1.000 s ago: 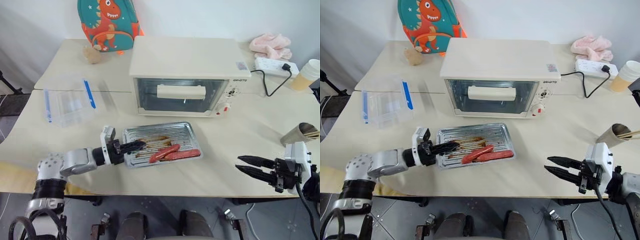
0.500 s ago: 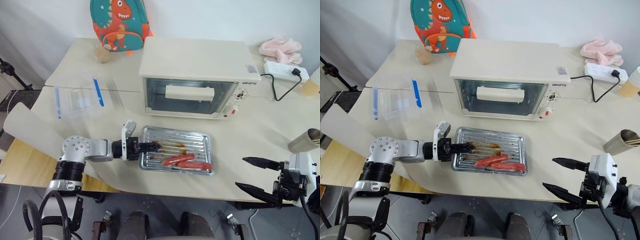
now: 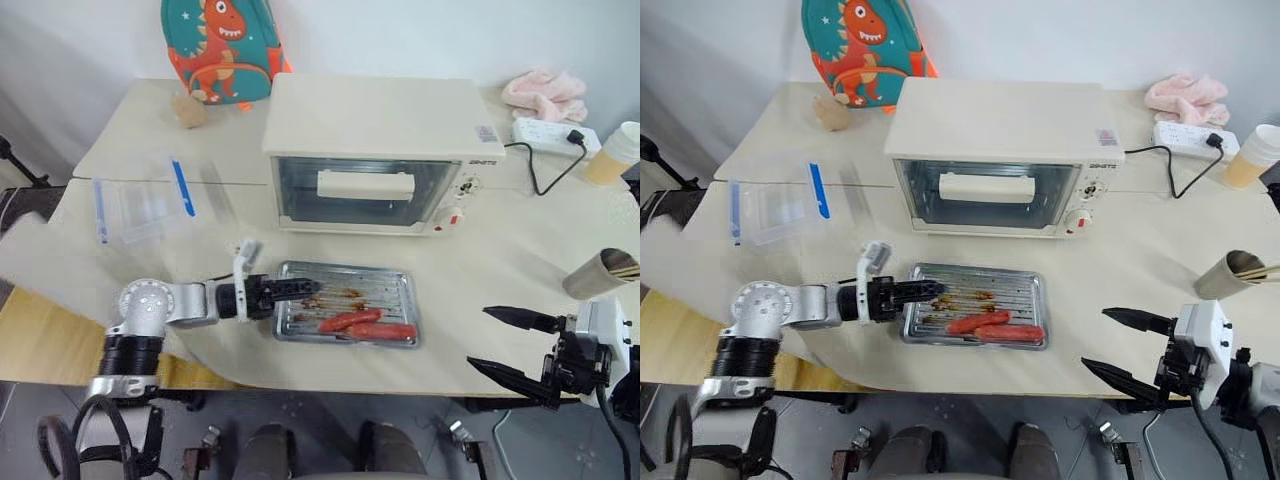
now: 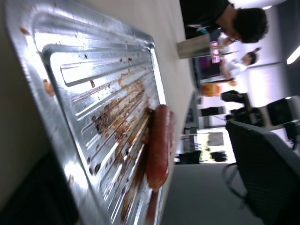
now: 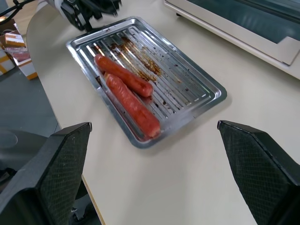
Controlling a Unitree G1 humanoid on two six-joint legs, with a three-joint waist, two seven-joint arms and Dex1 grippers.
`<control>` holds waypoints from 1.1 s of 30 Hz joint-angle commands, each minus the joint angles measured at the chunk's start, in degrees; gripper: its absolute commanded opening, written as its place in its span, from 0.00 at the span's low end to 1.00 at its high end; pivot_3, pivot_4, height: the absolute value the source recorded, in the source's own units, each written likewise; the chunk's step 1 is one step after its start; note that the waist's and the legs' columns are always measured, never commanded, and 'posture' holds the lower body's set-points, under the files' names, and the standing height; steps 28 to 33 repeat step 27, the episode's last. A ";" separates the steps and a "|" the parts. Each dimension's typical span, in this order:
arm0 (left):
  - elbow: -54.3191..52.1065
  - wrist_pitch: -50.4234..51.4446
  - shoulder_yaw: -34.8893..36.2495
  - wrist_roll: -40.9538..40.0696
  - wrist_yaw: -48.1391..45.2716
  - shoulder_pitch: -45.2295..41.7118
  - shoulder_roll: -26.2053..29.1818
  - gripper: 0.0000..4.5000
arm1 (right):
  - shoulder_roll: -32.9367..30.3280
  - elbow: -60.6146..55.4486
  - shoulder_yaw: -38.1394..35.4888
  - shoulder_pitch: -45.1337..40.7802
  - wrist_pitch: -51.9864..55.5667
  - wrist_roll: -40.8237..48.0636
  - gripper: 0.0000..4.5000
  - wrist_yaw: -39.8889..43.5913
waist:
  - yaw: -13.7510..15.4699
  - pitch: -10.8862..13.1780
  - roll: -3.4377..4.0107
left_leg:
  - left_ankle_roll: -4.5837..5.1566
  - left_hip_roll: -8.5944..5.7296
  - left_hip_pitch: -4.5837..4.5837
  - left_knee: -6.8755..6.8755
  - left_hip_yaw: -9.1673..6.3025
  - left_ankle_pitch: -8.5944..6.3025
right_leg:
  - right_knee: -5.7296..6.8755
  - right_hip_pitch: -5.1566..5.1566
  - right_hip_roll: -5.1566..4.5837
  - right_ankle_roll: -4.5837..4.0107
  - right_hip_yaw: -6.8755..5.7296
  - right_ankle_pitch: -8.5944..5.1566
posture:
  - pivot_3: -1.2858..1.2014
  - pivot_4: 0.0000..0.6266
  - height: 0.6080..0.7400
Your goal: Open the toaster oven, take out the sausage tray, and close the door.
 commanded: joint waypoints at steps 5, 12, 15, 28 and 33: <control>-10.61 -16.33 8.59 7.17 -16.51 10.37 11.65 1.00 | 0.30 1.12 0.86 -1.23 -1.51 -0.06 1.00 1.91 | -0.41 0.03 -0.04 | -0.02 0.03 -0.13 -0.05 -0.07 -0.01 | 0.05 -0.27 -0.01 -0.01 0.14 0.00 | 0.52 0.24 1.00; -12.95 -40.61 17.14 18.91 -32.40 23.95 19.09 1.00 | -0.09 4.68 2.36 -5.43 -4.65 -1.50 1.00 4.50 | -0.08 0.05 0.01 | 0.01 0.04 -0.17 -0.08 0.01 -0.08 | -0.19 -0.41 -0.08 -0.05 0.20 -0.03 | 0.52 0.24 1.00; -11.58 -57.58 20.47 29.55 -35.34 30.69 20.41 1.00 | -0.58 6.36 3.36 -7.44 -7.81 -2.88 1.00 7.27 | -0.27 0.05 0.01 | 0.02 0.09 -0.17 -0.09 0.08 -0.19 | -0.25 -0.44 -0.10 -0.06 0.20 -0.02 | 0.52 0.24 1.00; -3.68 -74.90 25.54 33.61 -40.10 38.92 18.36 1.00 | -1.38 13.13 7.42 -11.68 -17.69 -6.94 1.00 14.86 | -0.26 0.08 0.02 | 0.30 0.56 -0.15 0.03 0.48 -0.65 | -0.07 -0.47 -0.15 0.01 -0.34 0.02 | 0.52 0.24 1.00; -3.68 -74.90 25.54 33.61 -40.10 38.92 18.36 1.00 | -1.38 13.13 7.42 -11.68 -17.69 -6.94 1.00 14.86 | -0.26 0.08 0.02 | 0.30 0.56 -0.15 0.03 0.48 -0.65 | -0.07 -0.47 -0.15 0.01 -0.34 0.02 | 0.52 0.24 1.00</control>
